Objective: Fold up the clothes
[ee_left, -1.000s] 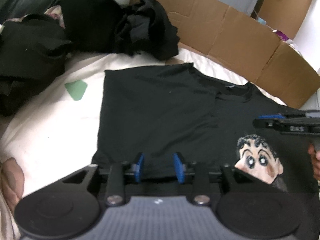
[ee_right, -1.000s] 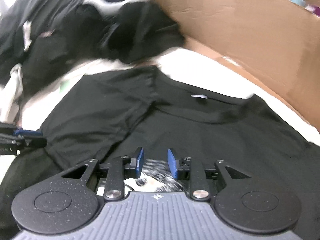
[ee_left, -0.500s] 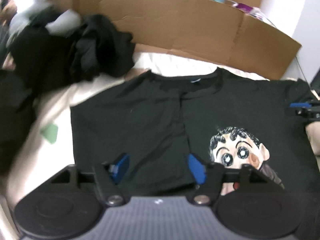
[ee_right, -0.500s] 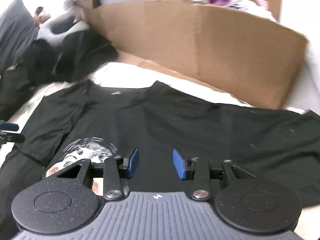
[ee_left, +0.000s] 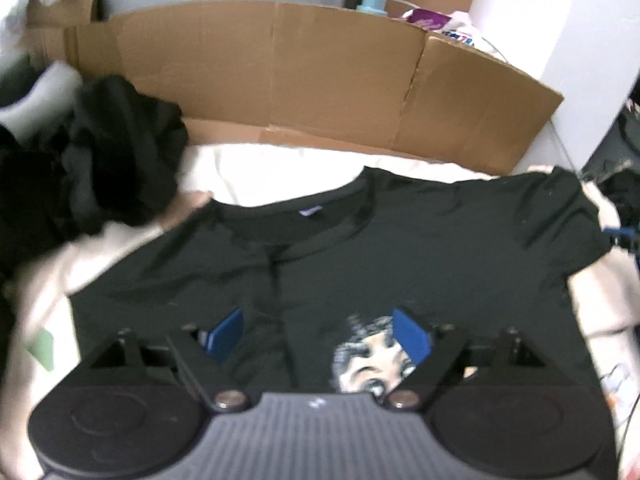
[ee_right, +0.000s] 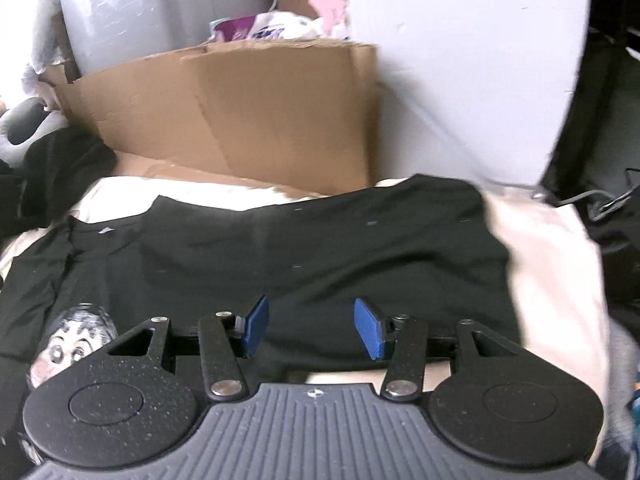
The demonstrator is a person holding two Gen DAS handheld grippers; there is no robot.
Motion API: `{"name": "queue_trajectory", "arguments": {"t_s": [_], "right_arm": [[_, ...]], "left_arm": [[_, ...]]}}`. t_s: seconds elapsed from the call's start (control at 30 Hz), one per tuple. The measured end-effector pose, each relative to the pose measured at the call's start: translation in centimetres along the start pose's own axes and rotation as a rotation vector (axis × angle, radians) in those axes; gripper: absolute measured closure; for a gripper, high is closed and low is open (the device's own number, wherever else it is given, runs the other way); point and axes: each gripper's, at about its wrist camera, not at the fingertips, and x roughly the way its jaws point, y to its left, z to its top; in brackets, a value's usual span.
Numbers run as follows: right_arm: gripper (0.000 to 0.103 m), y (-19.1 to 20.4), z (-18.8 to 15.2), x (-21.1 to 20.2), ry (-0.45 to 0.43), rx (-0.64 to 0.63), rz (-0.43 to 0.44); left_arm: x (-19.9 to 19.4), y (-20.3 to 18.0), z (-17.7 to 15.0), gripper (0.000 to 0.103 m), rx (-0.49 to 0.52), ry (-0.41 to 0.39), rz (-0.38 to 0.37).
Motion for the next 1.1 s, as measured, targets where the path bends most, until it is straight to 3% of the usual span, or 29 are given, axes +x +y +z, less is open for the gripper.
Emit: {"name": "queue_trajectory", "arguments": {"t_s": [0.1, 0.53, 0.93, 0.97, 1.1], "right_arm": [[0.048, -1.7, -0.5, -0.6, 0.001, 0.025, -0.033], [0.048, -9.5, -3.3, 0.5, 0.026, 0.297, -0.139], [0.048, -13.0, -4.0, 2.7, 0.02, 0.566, -0.074], [0.05, -13.1, -4.0, 2.9, 0.022, 0.578, -0.07], [0.073, -13.6, -3.9, 3.0, 0.026, 0.627, -0.07]], "left_arm": [[1.1, -1.5, 0.1, 0.021, -0.011, 0.039, -0.016], [4.2, -8.6, -0.4, 0.024, 0.153, 0.095, -0.073], [6.6, -11.3, -1.8, 0.024, 0.15, 0.113, -0.118], [6.7, -11.4, -1.9, 0.024, 0.145, 0.115, -0.119], [6.9, -11.8, -1.9, 0.024, 0.141, 0.111, -0.123]]}}
